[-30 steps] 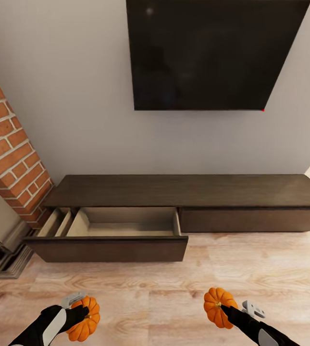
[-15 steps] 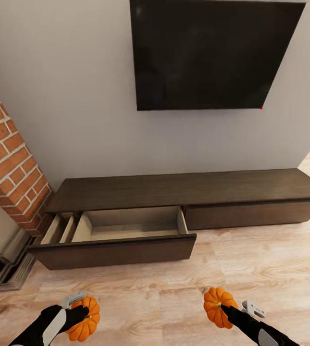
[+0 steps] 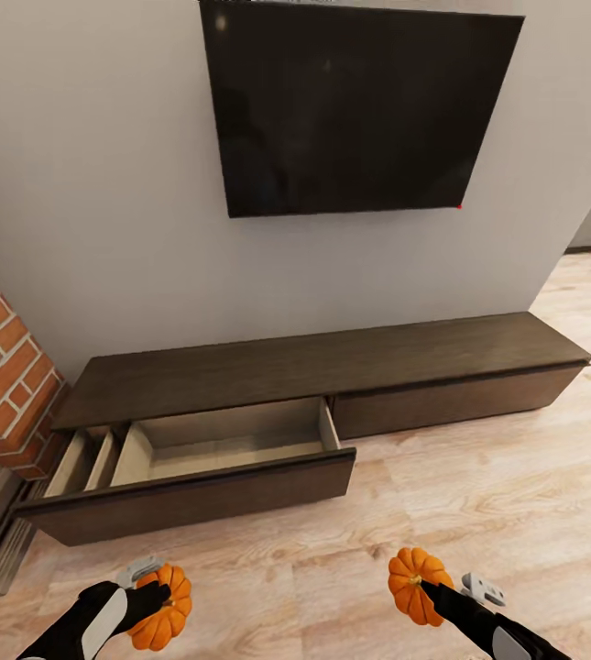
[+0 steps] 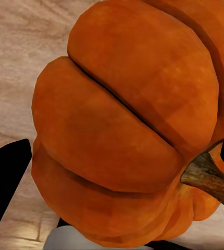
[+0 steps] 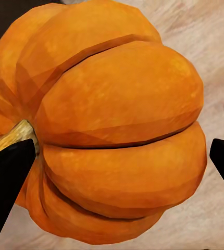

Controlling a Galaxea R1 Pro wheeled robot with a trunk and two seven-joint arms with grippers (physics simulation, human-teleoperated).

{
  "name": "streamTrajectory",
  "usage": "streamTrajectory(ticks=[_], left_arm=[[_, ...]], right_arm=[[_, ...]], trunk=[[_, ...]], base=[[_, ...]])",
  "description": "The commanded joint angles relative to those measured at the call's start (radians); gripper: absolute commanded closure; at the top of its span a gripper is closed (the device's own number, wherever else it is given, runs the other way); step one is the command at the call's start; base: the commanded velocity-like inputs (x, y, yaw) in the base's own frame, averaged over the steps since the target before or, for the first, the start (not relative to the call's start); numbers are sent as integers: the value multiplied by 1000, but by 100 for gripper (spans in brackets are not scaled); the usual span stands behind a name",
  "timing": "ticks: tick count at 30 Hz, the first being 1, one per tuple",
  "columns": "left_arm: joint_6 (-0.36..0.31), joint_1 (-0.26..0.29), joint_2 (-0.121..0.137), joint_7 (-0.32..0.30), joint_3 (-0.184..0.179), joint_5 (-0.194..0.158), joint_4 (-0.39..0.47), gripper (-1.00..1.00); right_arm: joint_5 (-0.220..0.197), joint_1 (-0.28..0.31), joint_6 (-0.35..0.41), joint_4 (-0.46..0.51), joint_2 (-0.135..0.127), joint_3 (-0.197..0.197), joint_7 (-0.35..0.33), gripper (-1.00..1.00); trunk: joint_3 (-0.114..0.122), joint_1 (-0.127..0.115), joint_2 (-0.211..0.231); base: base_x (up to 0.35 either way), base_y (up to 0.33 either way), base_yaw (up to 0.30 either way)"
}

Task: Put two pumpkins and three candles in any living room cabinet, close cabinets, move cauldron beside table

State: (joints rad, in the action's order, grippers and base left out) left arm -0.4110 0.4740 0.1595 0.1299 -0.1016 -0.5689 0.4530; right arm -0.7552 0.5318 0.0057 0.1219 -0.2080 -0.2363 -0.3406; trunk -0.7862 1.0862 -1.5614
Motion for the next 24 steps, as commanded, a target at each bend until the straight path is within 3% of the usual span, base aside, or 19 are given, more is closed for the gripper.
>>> streamTrajectory(ticks=[1,5,7,9,11,14,15,16,18,20,24], left_arm=[[-5,0,1,9,-8,-11,6,100],[-17,0,-2,11,-9,-13,20,100],[-33,1,-5,12,-8,-13,35,100],[-108,2,-7,18,-7,-11,93,100],[-251,3,-8,27,-4,-8,219,100],[-475,3,-9,73,4,-11,480,100],[-497,3,-9,88,6,-12,524,100],[-540,3,-10,146,17,-18,644,100],[-562,2,-17,214,30,-27,744,100],[-575,2,-43,299,40,-41,828,100],[-581,2,-100,406,47,-62,883,100]], right_arm=[[-10,1,1,1,-1,-8,-5,100],[-12,1,29,82,-3,-16,-25,100],[-11,1,123,175,-3,-35,-24,100],[-11,1,256,284,-3,-61,3,100],[-11,1,378,407,-2,-75,82,100],[-16,1,523,575,-3,-76,250,100],[-17,1,544,600,-2,-76,274,100],[-21,1,604,675,-1,-75,335,100],[-24,1,658,752,0,-75,380,100],[-23,1,724,845,1,-75,428,100],[-25,3,793,937,21,-75,551,100]], trunk=[[2,-4,7],[15,-19,35],[21,-27,49],[27,-35,63],[34,-42,77],[43,-54,98],[46,-58,105],[49,-62,112],[56,-69,126],[62,-77,140],[74,-92,168]], base=[[0,0,-13],[0,0,-5],[0,0,-1],[0,0,0],[0,0,0],[0,0,0],[0,0,0],[0,0,0],[0,0,0],[0,0,0],[0,0,0]])
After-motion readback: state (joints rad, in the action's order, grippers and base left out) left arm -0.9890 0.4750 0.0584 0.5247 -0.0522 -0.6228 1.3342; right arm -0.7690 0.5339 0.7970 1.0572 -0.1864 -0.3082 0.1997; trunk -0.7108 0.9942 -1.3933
